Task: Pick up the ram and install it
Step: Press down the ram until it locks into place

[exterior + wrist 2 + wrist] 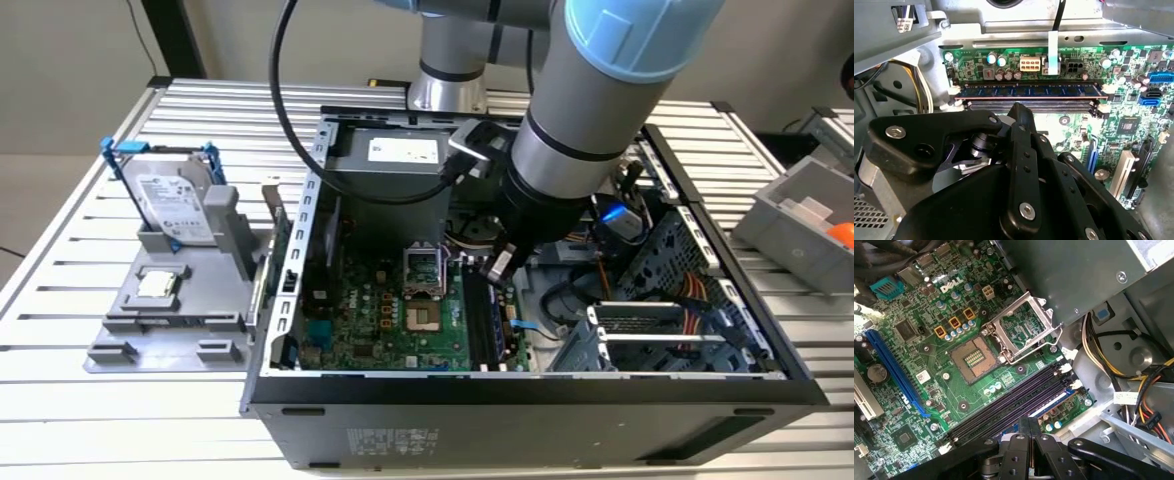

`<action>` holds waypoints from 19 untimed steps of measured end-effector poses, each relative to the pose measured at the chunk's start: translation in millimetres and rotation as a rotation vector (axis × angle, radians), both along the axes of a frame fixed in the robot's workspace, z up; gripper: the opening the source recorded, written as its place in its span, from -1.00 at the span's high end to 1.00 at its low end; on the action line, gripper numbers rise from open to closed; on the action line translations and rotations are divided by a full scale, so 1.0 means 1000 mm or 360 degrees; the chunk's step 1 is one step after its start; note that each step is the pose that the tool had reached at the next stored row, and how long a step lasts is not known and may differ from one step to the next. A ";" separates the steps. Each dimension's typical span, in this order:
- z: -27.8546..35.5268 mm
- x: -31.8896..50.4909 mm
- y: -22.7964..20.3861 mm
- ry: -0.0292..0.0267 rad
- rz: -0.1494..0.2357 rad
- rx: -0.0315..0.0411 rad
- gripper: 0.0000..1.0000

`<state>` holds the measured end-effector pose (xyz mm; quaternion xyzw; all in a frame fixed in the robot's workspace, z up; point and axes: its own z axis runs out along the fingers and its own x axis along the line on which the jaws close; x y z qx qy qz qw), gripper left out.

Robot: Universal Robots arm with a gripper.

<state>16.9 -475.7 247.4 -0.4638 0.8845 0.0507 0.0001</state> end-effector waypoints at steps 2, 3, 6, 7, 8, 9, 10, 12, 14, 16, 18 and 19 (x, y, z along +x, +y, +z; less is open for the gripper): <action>0.0000 0.0000 0.0000 -0.00001 0.0006 0.0000 1.00; 0.0000 0.0000 0.0000 0.00000 0.0009 0.0000 1.00; 0.0000 0.0000 0.0000 0.00000 0.0015 0.0000 1.00; 0.0000 0.0000 0.0000 0.00000 0.0015 0.0000 1.00; 0.0000 0.0000 0.0000 -0.00001 0.0016 0.0000 1.00; 0.0000 0.0000 0.0000 0.00000 0.0016 0.0000 1.00; 0.0000 0.0000 0.0000 0.00000 0.0017 0.0000 1.00; 0.0000 0.0000 0.0000 -0.00001 0.0019 0.0000 1.00; 0.0000 0.0000 0.0000 0.00000 0.0019 0.0000 1.00; 0.0000 0.0000 0.0000 -0.00001 0.0019 0.0000 1.00; 0.0000 0.0000 0.0000 0.00000 0.0019 0.0000 1.00; 0.0000 0.0000 0.0000 0.00000 0.0020 0.0000 1.00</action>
